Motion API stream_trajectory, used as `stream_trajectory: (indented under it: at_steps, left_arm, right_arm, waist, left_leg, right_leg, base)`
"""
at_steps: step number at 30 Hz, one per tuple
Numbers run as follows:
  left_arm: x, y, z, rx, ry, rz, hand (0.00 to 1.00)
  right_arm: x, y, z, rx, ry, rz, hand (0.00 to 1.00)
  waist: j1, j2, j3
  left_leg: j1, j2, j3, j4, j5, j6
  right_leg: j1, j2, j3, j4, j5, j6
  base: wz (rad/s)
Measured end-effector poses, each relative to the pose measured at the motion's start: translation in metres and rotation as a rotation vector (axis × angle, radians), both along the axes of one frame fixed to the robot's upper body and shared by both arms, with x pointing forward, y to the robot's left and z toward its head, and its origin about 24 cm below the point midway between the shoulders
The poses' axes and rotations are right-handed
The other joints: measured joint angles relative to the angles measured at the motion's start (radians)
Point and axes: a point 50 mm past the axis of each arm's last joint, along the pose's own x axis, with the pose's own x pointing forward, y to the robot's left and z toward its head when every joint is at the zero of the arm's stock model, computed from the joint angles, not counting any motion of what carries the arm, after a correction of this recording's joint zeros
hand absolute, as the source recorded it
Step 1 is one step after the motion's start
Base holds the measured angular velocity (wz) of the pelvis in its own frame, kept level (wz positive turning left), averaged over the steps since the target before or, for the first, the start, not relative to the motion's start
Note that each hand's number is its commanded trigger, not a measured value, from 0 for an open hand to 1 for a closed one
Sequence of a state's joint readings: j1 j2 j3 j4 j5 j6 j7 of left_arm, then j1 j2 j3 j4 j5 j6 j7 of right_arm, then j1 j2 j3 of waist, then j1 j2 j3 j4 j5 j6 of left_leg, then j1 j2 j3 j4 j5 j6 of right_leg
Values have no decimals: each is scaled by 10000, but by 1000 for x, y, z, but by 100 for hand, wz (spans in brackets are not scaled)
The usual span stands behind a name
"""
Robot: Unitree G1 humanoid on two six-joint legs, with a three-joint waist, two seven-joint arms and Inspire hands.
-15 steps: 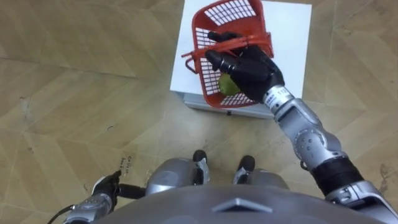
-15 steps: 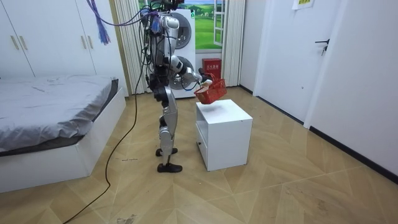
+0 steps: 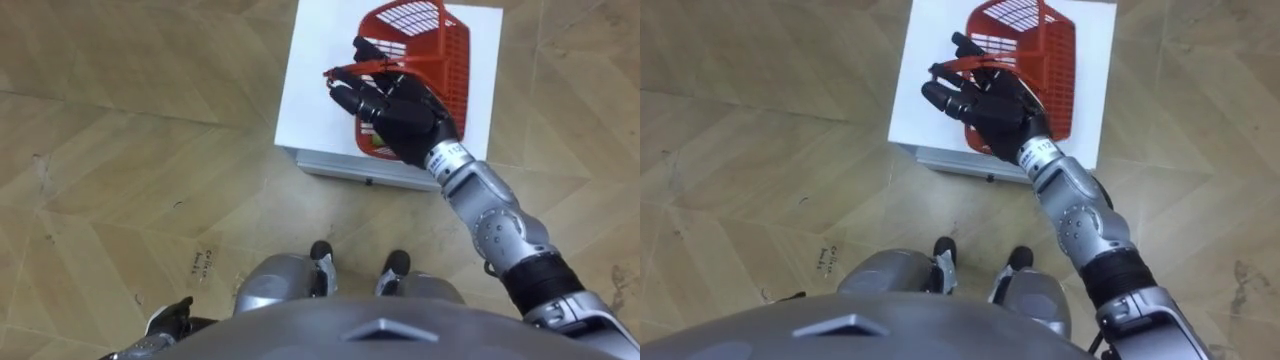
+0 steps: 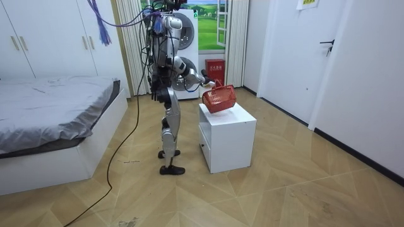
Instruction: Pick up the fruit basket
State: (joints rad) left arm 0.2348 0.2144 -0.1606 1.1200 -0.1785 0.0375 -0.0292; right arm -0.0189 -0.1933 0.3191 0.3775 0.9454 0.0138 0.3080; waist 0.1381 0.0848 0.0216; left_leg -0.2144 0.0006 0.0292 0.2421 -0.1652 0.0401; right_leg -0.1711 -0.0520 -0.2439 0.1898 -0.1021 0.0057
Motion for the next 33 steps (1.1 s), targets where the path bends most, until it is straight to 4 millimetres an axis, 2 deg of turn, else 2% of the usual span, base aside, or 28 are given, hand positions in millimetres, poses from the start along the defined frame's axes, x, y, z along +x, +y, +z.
stream_trajectory:
  at_steps: [7, 11, 19, 28, 33]
  left_arm:
    - [0, 0, 0, 32, 24, -164, 0]
    - [0, 0, 0, 34, 32, -157, 0]
    - [0, 0, 0, 26, 78, -227, 0]
    - [1, 0, 0, 36, 81, -331, 0]
    - [1, 0, 0, 27, 95, -330, 0]
  right_arm:
    - [-2, -2, -2, -33, 87, -30, 0]
    - [-6, -5, -10, -157, 471, -109, 0]
    - [-5, -6, -9, 244, 442, -306, 0]
    - [-6, 0, -7, 2537, 595, -754, 0]
    - [-9, 0, -14, 3192, 1046, -1214, 0]
  waist:
    - [-31, 5, 0]
    - [-13, 2, 0]
    - [-45, -7, -6]
    - [8, -99, -60]
    - [37, -67, -42]
  left_leg:
    - [21, -5, -51, 2, 0, 0]
    - [118, -10, -5, -28, -1, -1]
    - [148, -21, -39, -12, -1, -3]
    - [190, -36, -2, -9, 0, -1]
    - [292, -43, -22, -47, -2, -1]
  right_leg:
    - [51, -2, -65, -11, -8, 5]
    - [123, -15, -58, 1, -52, 0]
    - [162, -23, -60, 6, -71, -19]
    - [204, -37, -56, 3, -77, -14]
    - [328, -40, -81, -23, -77, -12]
  base:
    - [1]
    - [0]
    - [0]
    - [0]
    - [0]
